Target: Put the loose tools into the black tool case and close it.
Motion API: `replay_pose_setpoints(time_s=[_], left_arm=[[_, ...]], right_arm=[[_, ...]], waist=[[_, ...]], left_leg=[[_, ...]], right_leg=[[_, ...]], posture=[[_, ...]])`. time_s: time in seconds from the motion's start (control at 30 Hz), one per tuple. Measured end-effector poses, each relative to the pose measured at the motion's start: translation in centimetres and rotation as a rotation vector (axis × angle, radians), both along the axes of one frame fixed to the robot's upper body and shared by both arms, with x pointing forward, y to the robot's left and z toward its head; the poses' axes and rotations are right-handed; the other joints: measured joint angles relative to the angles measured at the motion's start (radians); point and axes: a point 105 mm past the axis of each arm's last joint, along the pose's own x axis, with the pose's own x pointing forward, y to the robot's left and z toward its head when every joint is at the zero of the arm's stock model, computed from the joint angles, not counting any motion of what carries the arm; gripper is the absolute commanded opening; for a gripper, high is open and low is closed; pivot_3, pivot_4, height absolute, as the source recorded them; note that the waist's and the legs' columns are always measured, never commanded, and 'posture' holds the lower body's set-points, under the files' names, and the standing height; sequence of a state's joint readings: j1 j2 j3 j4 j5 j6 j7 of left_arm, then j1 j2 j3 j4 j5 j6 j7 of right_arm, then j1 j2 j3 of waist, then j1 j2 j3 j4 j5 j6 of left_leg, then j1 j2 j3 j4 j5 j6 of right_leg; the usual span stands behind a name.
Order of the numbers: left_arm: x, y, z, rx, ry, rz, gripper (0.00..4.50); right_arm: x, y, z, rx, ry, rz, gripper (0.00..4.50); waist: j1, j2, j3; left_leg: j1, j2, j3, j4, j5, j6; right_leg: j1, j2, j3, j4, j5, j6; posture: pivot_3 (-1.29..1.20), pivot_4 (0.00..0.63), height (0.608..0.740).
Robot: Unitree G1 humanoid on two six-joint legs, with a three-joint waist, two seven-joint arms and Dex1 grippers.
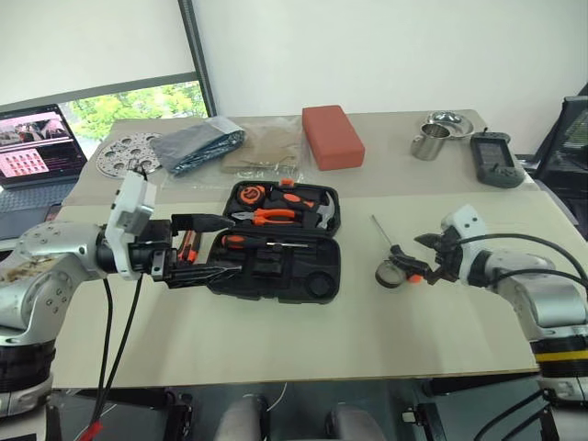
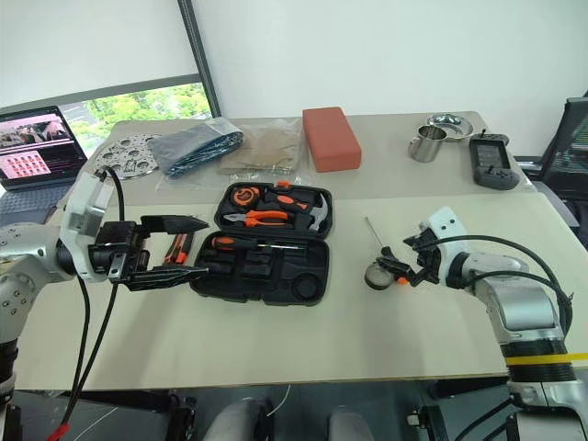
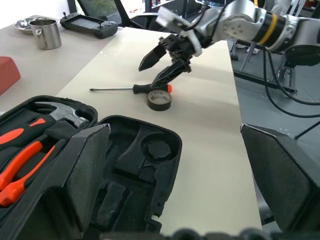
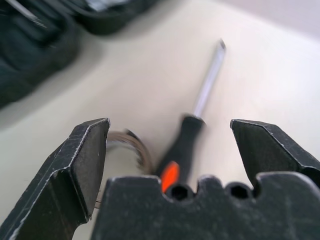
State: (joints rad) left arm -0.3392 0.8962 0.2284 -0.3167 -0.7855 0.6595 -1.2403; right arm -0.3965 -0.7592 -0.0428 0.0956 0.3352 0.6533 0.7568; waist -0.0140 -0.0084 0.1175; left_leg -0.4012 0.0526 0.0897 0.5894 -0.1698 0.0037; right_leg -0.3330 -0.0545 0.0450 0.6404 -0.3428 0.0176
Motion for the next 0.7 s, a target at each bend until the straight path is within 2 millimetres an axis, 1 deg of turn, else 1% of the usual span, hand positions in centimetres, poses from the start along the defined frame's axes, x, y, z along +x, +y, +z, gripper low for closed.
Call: replay_pose_setpoints(time_s=[0.07,0.17,0.27,0.4,0.5,0.6,0.7], left_arm=[[0.0,0.0,0.1,0.004,-0.005,0.002,4.48],[-0.1,-0.1,0.1,0.009,-0.011,0.006,4.48],[-0.1,-0.1,0.2,0.012,-0.016,0.004,4.5],[-0.1,-0.2,0.1,0.013,-0.017,0.005,4.5],[-0.2,0.0,-0.2,0.017,-0.004,0.013,4.5],[-0.3,0.3,-0.3,0.023,0.0,0.023,4.5],[-0.3,0.8,-0.6,0.038,0.007,0.045,4.5]], right_arm=[[0.6,-0.1,-0.2,0.007,0.023,-0.023,4.5],[1.5,0.4,-0.6,0.004,0.057,-0.027,4.5],[2.2,1.1,-0.6,0.002,0.08,-0.014,3.78],[2.4,1.6,-1.1,-0.024,0.129,0.019,2.46],[2.5,1.5,-1.5,-0.051,0.153,0.024,1.36],[2.5,1.5,-1.5,-0.053,0.165,0.035,0.44],[2.7,1.2,-1.5,-0.056,0.166,0.032,0.44]], waist=[[-0.002,0.0,0.0],[-0.005,0.0,0.0],[-0.004,0.001,0.001],[-0.001,0.001,0.001],[0.0,0.001,0.001],[0.001,0.001,0.001],[0.0,0.001,0.001]], left_leg=[[0.0,0.0,0.0,0.0,0.0,0.0],[0.0,0.0,0.001,0.0,0.0,0.0],[-0.001,0.0,0.001,-0.001,0.0,0.0],[-0.001,0.0,0.001,0.0,0.0,0.0],[-0.001,0.0,0.001,0.0,0.0,0.0],[-0.001,0.0,0.001,0.0,0.0,0.0],[-0.001,0.0,0.001,0.0,0.0,0.0]], right_leg=[[0.0,0.0,0.0,0.0,0.0,0.0],[-0.001,0.001,0.001,0.0,0.0,0.0],[-0.002,0.001,0.001,0.0,0.0,0.0],[-0.002,0.0,0.001,0.0,0.0,0.0],[-0.002,0.0,0.001,0.0,0.0,0.0],[-0.002,0.0,0.0,0.0,0.0,0.0],[-0.002,0.0,0.0,0.0,0.0,0.0]], posture=[[0.0,0.15,0.74],[0.0,0.15,0.74],[0.0,0.15,0.74],[0.0,0.15,0.74],[0.0,0.15,0.74],[0.0,0.15,0.74],[0.0,0.15,0.74]])
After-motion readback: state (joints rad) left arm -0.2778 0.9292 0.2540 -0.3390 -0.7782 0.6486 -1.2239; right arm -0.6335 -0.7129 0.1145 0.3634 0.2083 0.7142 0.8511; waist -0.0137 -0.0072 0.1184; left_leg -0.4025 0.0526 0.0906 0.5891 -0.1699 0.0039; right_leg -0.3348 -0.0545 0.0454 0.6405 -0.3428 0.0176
